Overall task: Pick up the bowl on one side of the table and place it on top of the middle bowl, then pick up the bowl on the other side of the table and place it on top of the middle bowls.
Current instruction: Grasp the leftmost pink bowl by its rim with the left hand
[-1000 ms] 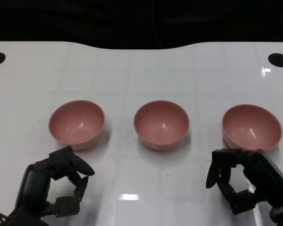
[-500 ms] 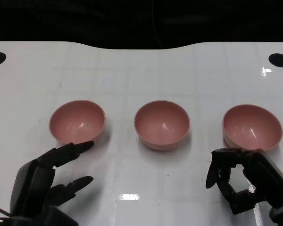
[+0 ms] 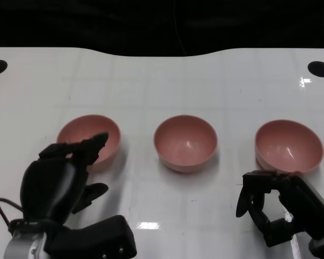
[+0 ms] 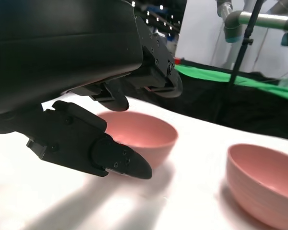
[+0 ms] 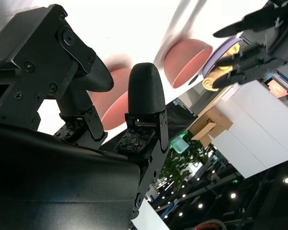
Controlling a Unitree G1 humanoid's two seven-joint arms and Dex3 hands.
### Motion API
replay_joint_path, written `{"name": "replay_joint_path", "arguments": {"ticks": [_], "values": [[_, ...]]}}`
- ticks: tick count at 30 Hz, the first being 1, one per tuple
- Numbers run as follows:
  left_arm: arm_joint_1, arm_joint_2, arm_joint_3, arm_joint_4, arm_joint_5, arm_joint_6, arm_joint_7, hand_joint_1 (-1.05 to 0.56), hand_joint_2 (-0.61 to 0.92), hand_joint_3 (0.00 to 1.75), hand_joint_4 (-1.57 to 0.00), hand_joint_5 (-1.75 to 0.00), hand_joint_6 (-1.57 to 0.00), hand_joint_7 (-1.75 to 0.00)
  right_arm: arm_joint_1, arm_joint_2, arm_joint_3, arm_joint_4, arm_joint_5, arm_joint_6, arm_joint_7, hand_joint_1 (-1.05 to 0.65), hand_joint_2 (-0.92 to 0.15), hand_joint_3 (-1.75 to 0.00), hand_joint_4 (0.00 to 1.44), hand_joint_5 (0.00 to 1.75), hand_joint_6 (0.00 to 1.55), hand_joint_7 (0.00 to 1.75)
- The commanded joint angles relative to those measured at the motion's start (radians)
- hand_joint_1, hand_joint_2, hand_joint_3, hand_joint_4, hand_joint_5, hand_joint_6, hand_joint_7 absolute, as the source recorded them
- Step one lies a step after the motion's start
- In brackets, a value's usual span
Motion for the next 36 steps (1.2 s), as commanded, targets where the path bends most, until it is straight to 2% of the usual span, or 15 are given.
{"name": "replay_joint_path", "arguments": {"ticks": [1,8,14,25,26,29,30,32,36], "values": [[-0.027,0.029,-0.033,-0.009,0.035,0.067,-0.017,-0.48,0.92,0.01,-0.36,-0.25,-0.36,0.0,0.011,-0.017,-0.004,-0.007,0.017,-0.008,0.002,0.02,-0.17,-1.6,0.85,1.74,0.86,1.37],[-0.139,0.034,-0.131,0.086,0.124,0.234,-0.059,-0.49,0.92,0.02,-0.37,-0.25,-0.34,0.0,0.016,-0.016,-0.006,-0.02,0.014,0.0,0.001,0.02,-0.19,-1.59,0.85,1.74,0.85,1.37],[-0.222,0.023,-0.192,0.183,0.122,0.34,-0.102,-0.49,0.92,0.01,-0.4,-0.24,-0.36,-0.01,0.015,-0.011,-0.003,-0.019,0.02,0.003,0.006,0.03,-0.2,-1.57,0.84,1.72,0.85,1.35],[-0.345,0.033,-0.288,0.39,0.09,0.4,-0.128,-0.51,0.92,0.05,-0.44,-0.2,-0.41,-0.02,0.022,-0.013,-0.004,-0.038,0.015,0.017,0.005,0.03,-0.19,-1.6,0.85,1.71,0.86,1.35],[-0.356,0.033,-0.294,0.41,0.083,0.396,-0.132,-0.51,0.92,0.06,-0.57,-0.23,-0.46,-0.03,0.022,-0.012,-0.004,-0.037,0.015,0.018,0.005,0.02,-0.19,-1.6,0.85,1.71,0.86,1.35],[-0.388,0.039,-0.315,0.483,0.061,0.355,-0.104,-0.49,0.92,0.07,-0.76,-0.28,-0.55,-0.05,0.022,-0.013,-0.003,-0.037,0.015,0.018,0.005,0.02,-0.19,-1.59,0.85,1.71,0.86,1.35],[-0.397,0.045,-0.321,0.506,0.052,0.328,-0.08,-0.43,0.92,0.08,-0.87,-0.41,-0.68,-0.07,0.022,-0.014,-0.003,-0.036,0.016,0.017,0.006,0.01,-0.2,-1.59,0.85,1.71,0.86,1.35],[-0.411,0.055,-0.328,0.539,0.037,0.284,-0.049,-0.35,0.92,0.14,-0.85,-0.78,-0.9,-0.07,0.021,-0.014,-0.002,-0.032,0.02,0.013,0.008,0.02,-0.2,-1.58,0.85,1.71,0.86,1.35],[-0.424,0.06,-0.336,0.567,0.019,0.261,-0.027,-0.33,0.92,0.17,-0.83,-0.92,-0.98,-0.07,0.022,-0.013,-0.003,-0.031,0.022,0.011,0.01,0.02,-0.2,-1.58,0.85,1.71,0.86,1.34]]}}
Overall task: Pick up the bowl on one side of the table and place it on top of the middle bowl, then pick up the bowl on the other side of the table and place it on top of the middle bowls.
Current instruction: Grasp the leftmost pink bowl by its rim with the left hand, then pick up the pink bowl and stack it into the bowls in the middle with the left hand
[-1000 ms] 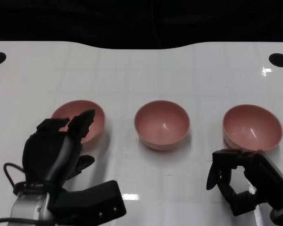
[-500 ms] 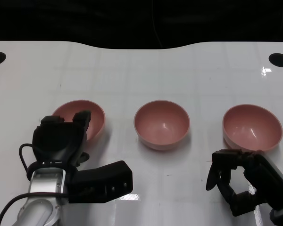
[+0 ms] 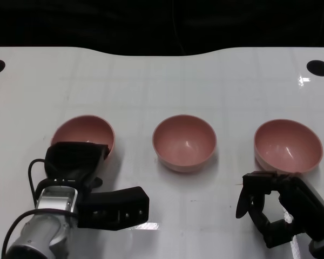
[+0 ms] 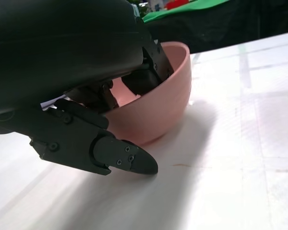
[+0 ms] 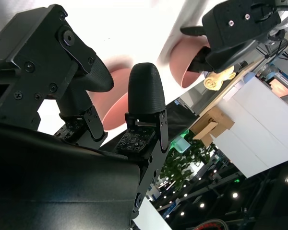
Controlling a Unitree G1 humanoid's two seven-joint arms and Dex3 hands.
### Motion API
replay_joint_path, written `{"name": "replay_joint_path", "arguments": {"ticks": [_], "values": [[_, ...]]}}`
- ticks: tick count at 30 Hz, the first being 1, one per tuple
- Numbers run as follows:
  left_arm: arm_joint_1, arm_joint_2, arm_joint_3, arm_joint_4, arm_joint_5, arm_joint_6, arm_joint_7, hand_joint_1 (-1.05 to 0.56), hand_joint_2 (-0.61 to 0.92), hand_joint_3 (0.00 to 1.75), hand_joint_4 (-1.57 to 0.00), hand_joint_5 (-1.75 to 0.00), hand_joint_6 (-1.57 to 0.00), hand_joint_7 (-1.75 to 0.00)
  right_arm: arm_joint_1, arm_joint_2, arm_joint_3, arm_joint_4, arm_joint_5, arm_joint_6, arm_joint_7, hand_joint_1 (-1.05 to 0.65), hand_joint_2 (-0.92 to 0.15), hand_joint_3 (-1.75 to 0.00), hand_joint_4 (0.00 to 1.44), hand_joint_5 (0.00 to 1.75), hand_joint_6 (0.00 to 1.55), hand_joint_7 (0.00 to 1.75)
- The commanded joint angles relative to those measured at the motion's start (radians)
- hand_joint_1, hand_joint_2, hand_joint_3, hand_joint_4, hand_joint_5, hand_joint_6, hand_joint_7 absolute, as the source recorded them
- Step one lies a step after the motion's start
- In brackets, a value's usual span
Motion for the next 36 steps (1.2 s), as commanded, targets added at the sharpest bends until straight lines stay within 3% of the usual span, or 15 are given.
{"name": "replay_joint_path", "arguments": {"ticks": [1,10,11,12,13,14,17,18,21,28,36], "values": [[-0.015,0.023,-0.009,0.025,-0.014,-0.008,0.025,-0.33,0.92,0.17,-0.83,-0.92,-0.99,-0.07,0.004,-0.013,-0.003,0.001,0.018,-0.006,0.003,0.02,-0.2,-1.58,0.85,1.71,0.86,1.34],[-0.02,0.025,-0.016,0.034,-0.022,-0.01,0.033,-0.33,0.92,0.17,-0.81,-0.95,-0.99,-0.06,0.004,-0.013,-0.003,0.001,0.018,-0.006,0.004,0.02,-0.2,-1.58,0.85,1.71,0.86,1.34],[-0.025,0.028,-0.011,0.044,-0.029,-0.042,0.077,-0.33,0.92,0.17,-0.81,-0.96,-1.0,-0.06,0.003,-0.012,-0.003,0.003,0.019,-0.008,0.003,0.02,-0.2,-1.58,0.85,1.71,0.86,1.34],[-0.014,0.042,0.002,-0.007,-0.036,-0.074,0.115,-0.31,0.92,0.15,-0.84,-1.42,-1.14,-0.14,0.003,-0.012,-0.003,0.002,0.018,-0.005,0.004,0.01,-0.19,-1.58,0.85,1.71,0.86,1.34],[-0.006,0.053,0.01,-0.045,-0.042,-0.097,0.142,-0.29,0.92,0.18,-0.81,-1.58,-1.01,-0.66,0.003,-0.012,-0.002,0.001,0.018,-0.002,0.005,0.01,-0.19,-1.59,0.85,1.71,0.87,1.34],[0.002,0.062,0.017,-0.085,-0.048,-0.11,0.154,-0.28,0.92,0.19,-0.81,-1.66,-0.86,-1.06,0.002,-0.012,-0.003,0.001,0.015,0.0,0.004,0.01,-0.18,-1.59,0.85,1.71,0.87,1.34],[0.014,0.073,0.022,-0.142,-0.05,-0.115,0.147,-0.27,0.92,0.14,-0.82,-1.74,-0.82,-0.99,0.001,-0.013,-0.004,0.002,0.007,-0.001,-0.004,0.0,-0.18,-1.6,0.85,1.7,0.87,1.34],[0.016,0.075,0.023,-0.156,-0.049,-0.114,0.144,-0.26,0.91,0.12,-0.82,-1.74,-0.81,-1.14,0.001,-0.013,-0.005,0.001,0.003,-0.003,-0.008,0.0,-0.18,-1.61,0.86,1.71,0.87,1.35],[0.02,0.081,0.025,-0.194,-0.05,-0.107,0.12,-0.25,0.91,0.1,-0.82,-1.75,-0.8,-1.25,0.002,-0.013,-0.005,0.0,0.003,-0.003,-0.009,0.0,-0.18,-1.62,0.86,1.71,0.87,1.35],[0.02,0.089,0.028,-0.264,-0.049,-0.101,0.073,-0.23,0.92,0.15,-0.79,-1.75,-0.81,-1.15,0.002,-0.013,-0.003,0.003,0.012,-0.005,-0.001,0.0,-0.18,-1.61,0.85,1.72,0.86,1.35],[0.013,0.091,0.027,-0.302,-0.05,-0.123,0.062,-0.21,0.9,0.16,-0.81,-1.75,-0.84,-1.18,0.001,-0.01,-0.002,0.004,0.013,-0.005,-0.001,0.0,-0.18,-1.62,0.85,1.73,0.86,1.36]]}}
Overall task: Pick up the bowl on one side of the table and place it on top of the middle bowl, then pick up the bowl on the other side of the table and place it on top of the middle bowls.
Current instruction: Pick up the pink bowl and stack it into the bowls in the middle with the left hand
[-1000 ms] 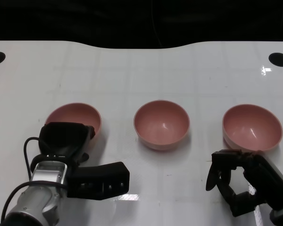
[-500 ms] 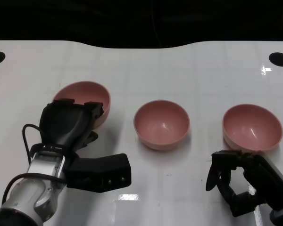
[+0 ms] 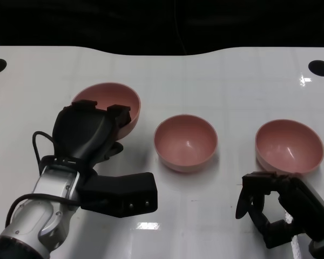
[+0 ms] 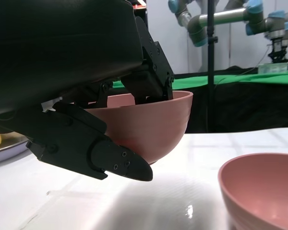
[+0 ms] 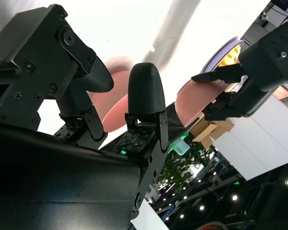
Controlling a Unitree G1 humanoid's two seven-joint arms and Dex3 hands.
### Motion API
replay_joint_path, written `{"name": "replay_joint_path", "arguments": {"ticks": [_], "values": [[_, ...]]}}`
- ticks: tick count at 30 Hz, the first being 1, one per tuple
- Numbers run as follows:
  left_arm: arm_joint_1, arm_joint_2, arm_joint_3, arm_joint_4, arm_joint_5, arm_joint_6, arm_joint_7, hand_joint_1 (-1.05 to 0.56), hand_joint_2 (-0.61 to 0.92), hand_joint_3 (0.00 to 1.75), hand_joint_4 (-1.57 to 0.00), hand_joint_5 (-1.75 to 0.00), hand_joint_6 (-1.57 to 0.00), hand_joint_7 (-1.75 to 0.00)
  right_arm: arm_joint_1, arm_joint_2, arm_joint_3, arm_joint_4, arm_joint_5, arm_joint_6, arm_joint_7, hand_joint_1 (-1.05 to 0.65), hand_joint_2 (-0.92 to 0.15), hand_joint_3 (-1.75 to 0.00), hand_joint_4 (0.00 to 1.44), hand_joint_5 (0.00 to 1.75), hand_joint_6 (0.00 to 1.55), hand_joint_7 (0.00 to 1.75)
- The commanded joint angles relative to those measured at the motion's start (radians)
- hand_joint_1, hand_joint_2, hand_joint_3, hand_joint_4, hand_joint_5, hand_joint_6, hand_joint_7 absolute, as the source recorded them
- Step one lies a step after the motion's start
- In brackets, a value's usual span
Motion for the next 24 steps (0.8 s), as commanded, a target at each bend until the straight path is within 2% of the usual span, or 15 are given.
{"name": "replay_joint_path", "arguments": {"ticks": [1,3,4,5,8,10,11,12,14,22,23,24], "values": [[0.001,0.02,0.011,-0.011,-0.006,0.001,-0.017,-0.21,0.9,0.17,-0.81,-1.75,-0.84,-1.18,0.0,-0.01,-0.002,0.004,0.015,-0.006,-0.001,0.0,-0.17,-1.63,0.85,1.73,0.86,1.36],[-0.012,0.011,0.006,-0.017,0.0,-0.011,-0.002,-0.21,0.9,0.17,-0.81,-1.75,-0.84,-1.19,-0.001,-0.012,-0.002,0.006,0.011,-0.008,-0.003,0.0,-0.17,-1.63,0.85,1.73,0.86,1.36],[-0.022,0.003,0.002,-0.021,0.003,-0.02,0.01,-0.23,0.88,0.2,-0.84,-1.75,-0.81,-1.31,-0.003,-0.014,-0.002,0.008,0.008,-0.01,-0.004,-0.02,-0.18,-1.62,0.85,1.72,0.85,1.35],[-0.028,-0.001,-0.001,-0.024,0.006,-0.026,0.017,-0.23,0.87,0.22,-0.85,-1.75,-0.8,-1.36,-0.003,-0.015,-0.002,0.009,0.006,-0.012,-0.005,-0.03,-0.18,-1.62,0.85,1.72,0.85,1.35],[-0.045,-0.012,-0.005,-0.016,0.004,-0.051,0.021,-0.24,0.82,0.32,-0.86,-1.75,-0.78,-1.43,-0.003,-0.015,-0.001,0.009,0.009,-0.011,-0.003,-0.03,-0.18,-1.61,0.85,1.71,0.86,1.34],[-0.063,-0.021,-0.012,-0.002,0.0,-0.075,0.02,-0.23,0.65,0.68,-0.88,-1.75,-0.78,-1.48,-0.003,-0.015,-0.001,0.011,0.012,-0.012,0.0,-0.03,-0.18,-1.61,0.85,1.7,0.86,1.34],[-0.073,-0.026,-0.016,0.005,-0.002,-0.083,0.012,-0.23,0.62,0.75,-0.88,-1.75,-0.78,-1.43,-0.004,-0.014,-0.001,0.013,0.013,-0.015,0.0,-0.03,-0.18,-1.61,0.85,1.7,0.86,1.35],[-0.078,-0.029,-0.018,0.009,-0.002,-0.088,0.005,-0.23,0.59,0.82,-0.87,-1.75,-0.84,-1.26,-0.004,-0.013,-0.001,0.014,0.013,-0.017,-0.001,-0.03,-0.18,-1.61,0.85,1.71,0.85,1.35],[-0.094,-0.041,-0.025,0.026,-0.001,-0.108,0.012,-0.24,0.56,0.87,-0.88,-1.75,-0.9,-1.12,-0.004,-0.013,0.0,0.013,0.013,-0.014,0.001,-0.03,-0.18,-1.61,0.85,1.72,0.85,1.35],[-0.126,-0.074,-0.039,0.071,0.007,-0.132,0.026,-0.26,0.56,0.85,-0.9,-1.75,-0.9,-1.17,-0.001,-0.014,0.001,0.008,0.014,-0.003,0.006,-0.04,-0.18,-1.62,0.84,1.72,0.85,1.37],[-0.132,-0.081,-0.044,0.077,0.006,-0.132,0.018,-0.34,0.67,0.51,-0.89,-1.75,-0.93,-0.97,-0.001,-0.013,0.001,0.009,0.017,-0.005,0.008,-0.04,-0.18,-1.62,0.84,1.72,0.85,1.37],[-0.142,-0.095,-0.051,0.088,-0.006,-0.146,0.005,-0.37,0.74,0.34,-0.89,-1.75,-0.96,-0.87,0.0,-0.013,0.002,0.007,0.02,-0.005,0.013,-0.03,-0.18,-1.62,0.84,1.72,0.84,1.36]]}}
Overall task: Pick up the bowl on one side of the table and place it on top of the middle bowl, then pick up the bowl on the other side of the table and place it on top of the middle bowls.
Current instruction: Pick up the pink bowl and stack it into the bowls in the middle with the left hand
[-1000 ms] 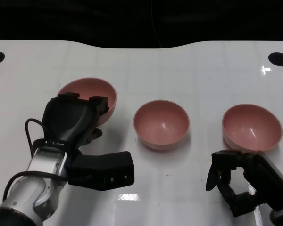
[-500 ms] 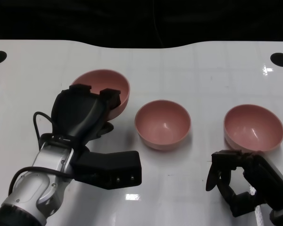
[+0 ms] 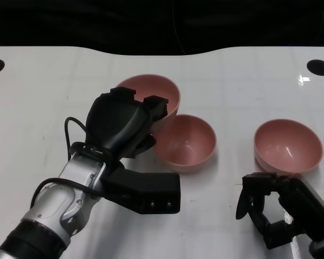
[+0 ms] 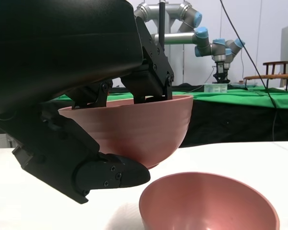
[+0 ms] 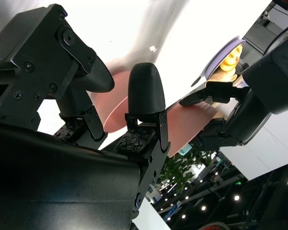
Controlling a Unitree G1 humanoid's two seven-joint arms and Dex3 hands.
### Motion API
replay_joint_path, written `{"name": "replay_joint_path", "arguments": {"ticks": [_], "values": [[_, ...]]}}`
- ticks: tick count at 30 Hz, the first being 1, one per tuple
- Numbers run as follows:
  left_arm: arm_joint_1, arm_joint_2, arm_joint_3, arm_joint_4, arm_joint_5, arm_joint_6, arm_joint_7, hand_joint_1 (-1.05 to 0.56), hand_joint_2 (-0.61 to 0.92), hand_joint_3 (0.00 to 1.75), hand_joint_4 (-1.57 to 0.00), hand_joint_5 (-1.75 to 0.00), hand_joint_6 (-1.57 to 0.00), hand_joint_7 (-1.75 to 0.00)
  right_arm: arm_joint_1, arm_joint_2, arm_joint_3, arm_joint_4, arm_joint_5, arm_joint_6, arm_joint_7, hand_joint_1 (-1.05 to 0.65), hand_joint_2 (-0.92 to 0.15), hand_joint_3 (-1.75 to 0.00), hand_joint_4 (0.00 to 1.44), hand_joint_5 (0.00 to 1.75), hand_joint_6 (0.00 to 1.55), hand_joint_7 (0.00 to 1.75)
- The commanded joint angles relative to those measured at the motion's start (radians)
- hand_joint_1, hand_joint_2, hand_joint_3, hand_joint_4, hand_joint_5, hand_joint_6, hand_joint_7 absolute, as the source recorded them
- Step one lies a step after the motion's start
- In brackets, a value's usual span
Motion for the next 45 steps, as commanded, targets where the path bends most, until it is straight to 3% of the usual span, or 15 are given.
{"name": "replay_joint_path", "arguments": {"ticks": [1,2,3,6,9,15,23,27,31,33,34,36,37,39,45], "values": [[-0.049,-0.025,-0.015,0.027,-0.021,-0.025,-0.021,-0.31,0.73,0.51,-0.9,-1.75,-0.92,-1.12,0.001,-0.013,0.003,-0.002,0.022,-0.003,0.013,-0.03,-0.18,-1.62,0.84,1.72,0.84,1.36],[-0.053,-0.034,-0.017,0.031,-0.032,-0.035,-0.032,-0.27,0.64,0.77,-0.91,-1.75,-0.87,-1.29,0.001,-0.013,0.001,-0.003,0.018,-0.005,0.009,-0.03,-0.18,-1.62,0.84,1.73,0.84,1.36],[-0.056,-0.041,-0.019,0.036,-0.04,-0.046,-0.034,-0.25,0.55,1.0,-0.9,-1.75,-0.85,-1.27,0.001,-0.012,0.0,-0.004,0.014,-0.007,0.006,-0.02,-0.18,-1.61,0.84,1.73,0.85,1.36],[-0.064,-0.051,-0.026,0.052,-0.045,-0.062,-0.027,-0.22,0.45,1.21,-0.91,-1.75,-0.84,-1.3,0.0,-0.013,0.0,0.0,0.012,-0.014,0.004,-0.02,-0.19,-1.6,0.84,1.73,0.84,1.35],[-0.073,-0.063,-0.032,0.065,-0.046,-0.061,-0.04,-0.23,0.44,1.2,-0.9,-1.75,-0.85,-1.28,-0.001,-0.015,0.001,0.001,0.013,-0.012,0.008,-0.03,-0.19,-1.6,0.83,1.73,0.84,1.35],[-0.092,-0.075,-0.048,0.103,-0.048,-0.087,-0.024,-0.24,0.48,1.13,-0.91,-1.75,-0.82,-1.44,-0.002,-0.017,0.002,0.0,0.01,-0.011,0.009,-0.04,-0.21,-1.58,0.83,1.71,0.83,1.36],[-0.11,-0.101,-0.06,0.149,-0.061,-0.106,-0.044,-0.27,0.52,1.1,-0.9,-1.75,-0.79,-1.44,-0.002,-0.017,0.002,0.0,0.013,-0.014,0.011,-0.04,-0.21,-1.57,0.84,1.68,0.84,1.35],[-0.128,-0.125,-0.079,0.219,-0.071,-0.137,-0.05,-0.29,0.61,0.87,-0.85,-1.75,-0.83,-1.18,-0.002,-0.014,0.002,0.003,0.01,-0.019,0.006,-0.03,-0.19,-1.59,0.85,1.66,0.85,1.34],[-0.127,-0.138,-0.075,0.257,-0.116,-0.145,-0.098,-0.3,0.67,0.83,-0.79,-1.67,-0.79,-1.15,-0.005,-0.011,0.003,0.01,0.016,-0.023,0.009,-0.02,-0.18,-1.6,0.86,1.67,0.86,1.33],[-0.128,-0.137,-0.075,0.26,-0.138,-0.135,-0.159,-0.31,0.77,0.58,-0.69,-1.55,-0.63,-0.89,-0.006,-0.01,0.003,0.011,0.013,-0.024,0.008,-0.01,-0.19,-1.6,0.86,1.67,0.86,1.33],[-0.127,-0.135,-0.073,0.258,-0.152,-0.132,-0.193,-0.34,0.86,0.43,-0.59,-1.31,-0.52,-0.58,-0.007,-0.011,0.003,0.01,0.009,-0.025,0.005,-0.02,-0.19,-1.6,0.86,1.68,0.86,1.33],[-0.126,-0.13,-0.07,0.247,-0.166,-0.122,-0.239,-0.39,0.9,0.35,-0.51,-1.02,-0.48,-0.27,-0.007,-0.01,0.003,0.009,0.007,-0.024,0.004,-0.02,-0.2,-1.6,0.86,1.68,0.86,1.33],[-0.126,-0.125,-0.073,0.233,-0.164,-0.102,-0.27,-0.44,0.91,0.36,-0.46,-0.82,-0.45,-0.16,-0.006,-0.01,0.003,0.009,0.009,-0.023,0.006,-0.02,-0.2,-1.59,0.86,1.68,0.86,1.33],[-0.125,-0.12,-0.075,0.211,-0.161,-0.076,-0.31,-0.53,0.92,0.41,-0.34,-0.62,-0.36,-0.06,-0.006,-0.01,0.004,0.009,0.013,-0.022,0.01,-0.01,-0.2,-1.59,0.86,1.69,0.85,1.33],[-0.119,-0.078,-0.104,0.109,-0.112,0.021,-0.454,-0.85,0.92,0.7,-0.04,-0.42,-0.19,0.0,-0.002,-0.012,0.005,0.003,0.019,-0.019,0.019,-0.02,-0.19,-1.59,0.86,1.68,0.85,1.33]]}}
